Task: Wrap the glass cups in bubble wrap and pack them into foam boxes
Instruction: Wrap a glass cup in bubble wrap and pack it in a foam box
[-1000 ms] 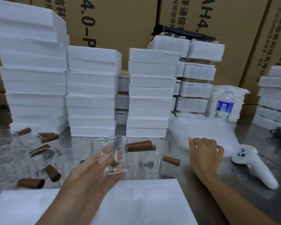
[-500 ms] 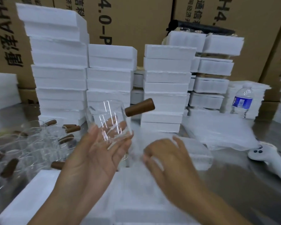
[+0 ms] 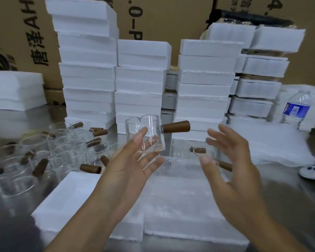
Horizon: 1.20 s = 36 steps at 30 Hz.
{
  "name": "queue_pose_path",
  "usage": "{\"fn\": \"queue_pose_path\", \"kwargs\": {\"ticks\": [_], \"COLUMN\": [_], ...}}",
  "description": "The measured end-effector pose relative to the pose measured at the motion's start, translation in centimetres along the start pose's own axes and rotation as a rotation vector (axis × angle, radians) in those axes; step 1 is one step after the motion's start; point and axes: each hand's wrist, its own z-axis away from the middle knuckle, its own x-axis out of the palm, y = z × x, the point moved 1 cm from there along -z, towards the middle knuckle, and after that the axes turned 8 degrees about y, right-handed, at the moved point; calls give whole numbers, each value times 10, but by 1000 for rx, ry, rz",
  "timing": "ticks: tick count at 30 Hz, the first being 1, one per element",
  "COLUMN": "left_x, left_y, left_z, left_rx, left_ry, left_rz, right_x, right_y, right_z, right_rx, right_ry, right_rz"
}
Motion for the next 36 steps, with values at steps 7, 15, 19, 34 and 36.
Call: {"fn": "queue_pose_path", "kwargs": {"ticks": [7,15,19,34,36], "left_x": [-1,3,7,58,55], "left_y": [-12,-17,-22,-73,-74], "left_z": [7,13,13,10,9], "left_rx": [123,218,242,461,445], "left_ry": [-97,-197,-138,-251,-240], "left_rz": [-459,-843,-1015,-1692,-1724], "right_x": [-1,-8,-21,-49,-50], "right_y": [19,30,43,78,79], "right_z": [-6,-12,-17,-25,-27], "right_rx": [-294,-323,-248,509,528], "right_ry": [-74,-143,-62,219,222], "right_rz": [347,359,423,93,41]}}
